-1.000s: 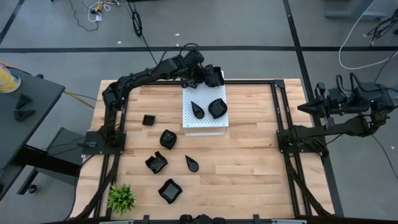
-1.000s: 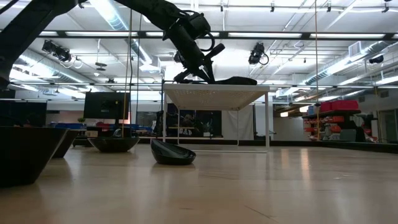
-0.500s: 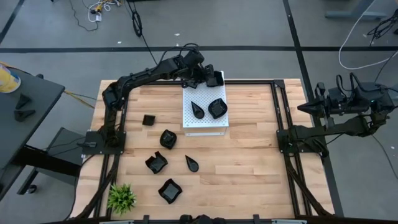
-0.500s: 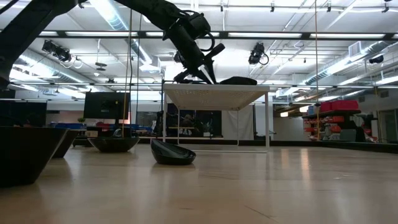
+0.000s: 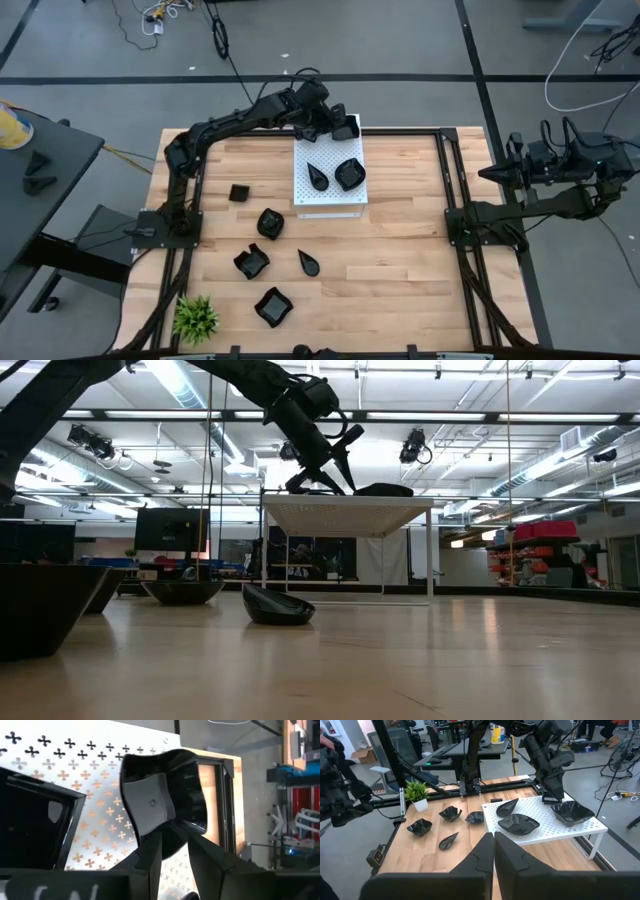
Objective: Pick & Place Mini shaped plates
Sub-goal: Stack the square plate on top of the square plate on the shelf
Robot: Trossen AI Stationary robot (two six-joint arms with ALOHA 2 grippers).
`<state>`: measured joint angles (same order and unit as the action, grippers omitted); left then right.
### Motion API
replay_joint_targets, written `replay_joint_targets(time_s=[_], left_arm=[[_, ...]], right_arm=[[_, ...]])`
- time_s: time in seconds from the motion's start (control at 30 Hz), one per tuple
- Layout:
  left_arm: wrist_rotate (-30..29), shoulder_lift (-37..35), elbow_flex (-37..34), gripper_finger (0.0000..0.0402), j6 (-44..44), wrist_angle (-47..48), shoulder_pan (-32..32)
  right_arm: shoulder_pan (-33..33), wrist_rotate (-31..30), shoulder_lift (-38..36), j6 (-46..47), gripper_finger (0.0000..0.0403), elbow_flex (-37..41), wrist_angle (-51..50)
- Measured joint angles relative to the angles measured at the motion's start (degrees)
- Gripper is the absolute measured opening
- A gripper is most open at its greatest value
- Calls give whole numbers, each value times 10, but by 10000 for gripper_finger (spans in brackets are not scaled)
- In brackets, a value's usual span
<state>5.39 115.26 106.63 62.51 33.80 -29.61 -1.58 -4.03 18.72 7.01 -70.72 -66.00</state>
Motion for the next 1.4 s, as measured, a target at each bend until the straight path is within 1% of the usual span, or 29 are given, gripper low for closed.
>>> replay_joint_targets(time_s=[0.33,0.6,0.83,1.07,1.13,1.27,1.4], left_arm=[[-1,-48,0,101,-87,1,30],[-8,-73,0,101,-213,5,69],[-19,-79,-7,101,-279,4,102],[-18,-90,-69,101,-272,0,121],[-23,-104,-96,101,-272,-1,128],[-51,-149,-150,101,-272,-29,142],[-57,-194,-198,101,-278,-40,146]], right_arm=[[0,0,0,0,19,0,0],[0,0,0,0,19,0,0],[0,0,0,0,19,0,0],[0,0,0,0,19,0,0],[0,0,0,0,19,0,0],[0,0,0,0,19,0,0],[0,0,0,0,19,0,0]])
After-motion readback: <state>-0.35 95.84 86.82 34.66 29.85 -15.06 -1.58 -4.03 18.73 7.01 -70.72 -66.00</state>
